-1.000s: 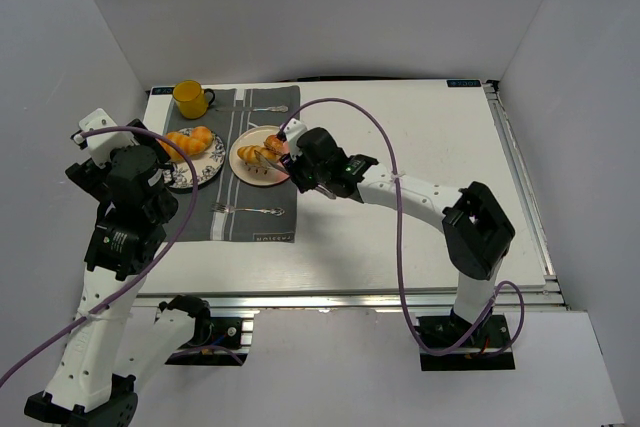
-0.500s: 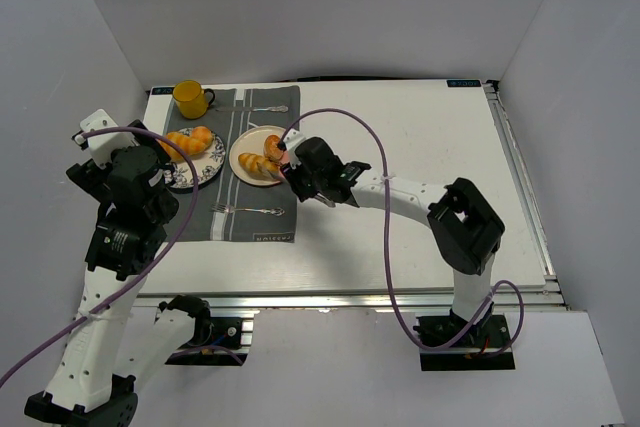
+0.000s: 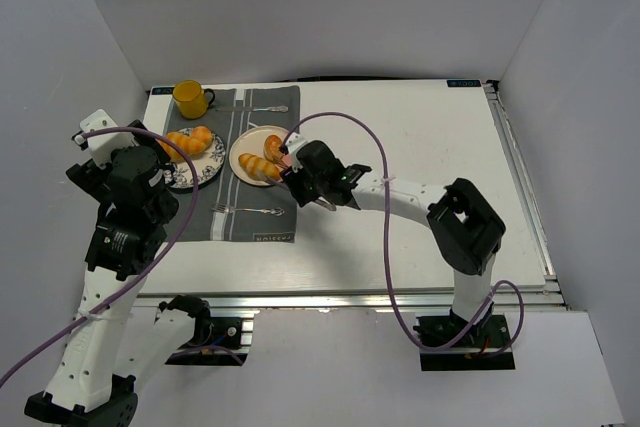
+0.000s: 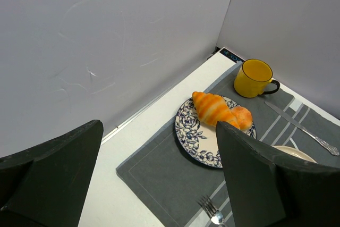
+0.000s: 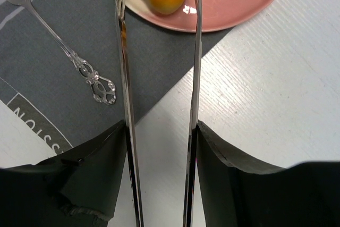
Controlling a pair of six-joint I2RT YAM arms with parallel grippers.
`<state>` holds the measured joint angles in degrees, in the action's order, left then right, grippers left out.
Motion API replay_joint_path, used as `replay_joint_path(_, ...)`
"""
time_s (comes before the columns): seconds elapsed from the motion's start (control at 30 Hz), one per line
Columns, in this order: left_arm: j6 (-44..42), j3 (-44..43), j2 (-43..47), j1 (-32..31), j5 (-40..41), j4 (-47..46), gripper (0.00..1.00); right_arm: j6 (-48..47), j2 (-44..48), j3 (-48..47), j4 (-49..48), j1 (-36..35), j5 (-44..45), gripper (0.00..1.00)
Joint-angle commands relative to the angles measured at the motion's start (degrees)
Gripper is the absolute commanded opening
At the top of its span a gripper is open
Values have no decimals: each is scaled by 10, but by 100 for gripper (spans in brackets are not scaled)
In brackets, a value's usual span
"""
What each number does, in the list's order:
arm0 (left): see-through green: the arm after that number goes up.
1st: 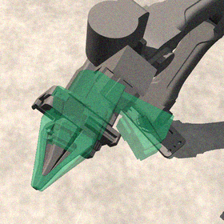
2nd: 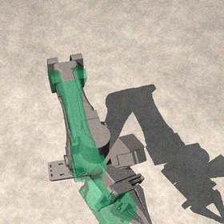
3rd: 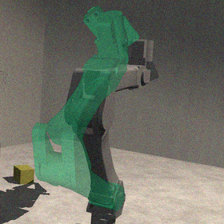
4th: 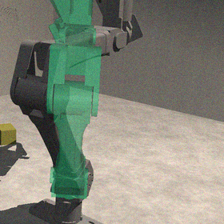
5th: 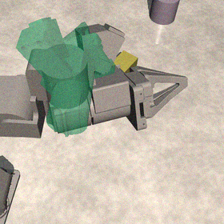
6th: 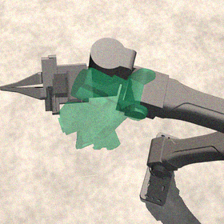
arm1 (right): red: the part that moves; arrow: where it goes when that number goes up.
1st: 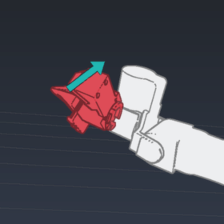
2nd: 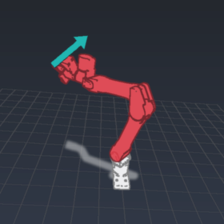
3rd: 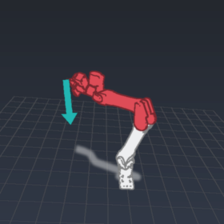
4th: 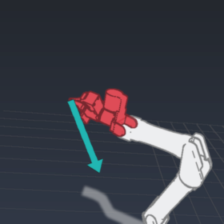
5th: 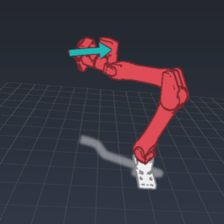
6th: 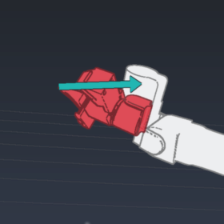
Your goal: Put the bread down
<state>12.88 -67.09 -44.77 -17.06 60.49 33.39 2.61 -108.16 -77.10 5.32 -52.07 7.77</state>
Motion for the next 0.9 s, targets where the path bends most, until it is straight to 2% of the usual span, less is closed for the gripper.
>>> replay_joint_path(0.0, -4, 3, 6, -3, 4, -3, 98, 7, 56, 5, -30, 2, 6, 58)
replay_joint_path(0.2, -2, 3, 5, -3, 2, -3, 98, 20, 124, 29, -47, 4, 47, 59)
replay_joint_path(0.33, -3, 2, 5, -3, 2, -3, 98, 32, 165, 58, -65, 30, 125, 61)
replay_joint_path(0.43, -3, 1, 6, -3, 1, -3, 98, 73, 190, 98, -68, 104, 125, 61)
replay_joint_path(0.47, -2, 1, 7, -3, 2, -2, 98, 86, 196, 116, -68, 156, 116, 61)
replay_joint_path(0.6, -1, 0, 6, -3, -1, -3, 98, 104, 187, 133, -62, 238, 114, 60)
replay_joint_path(0.87, -3, -1, 2, -3, -2, -3, 98, 112, 94, 100, -53, 297, 103, 60)
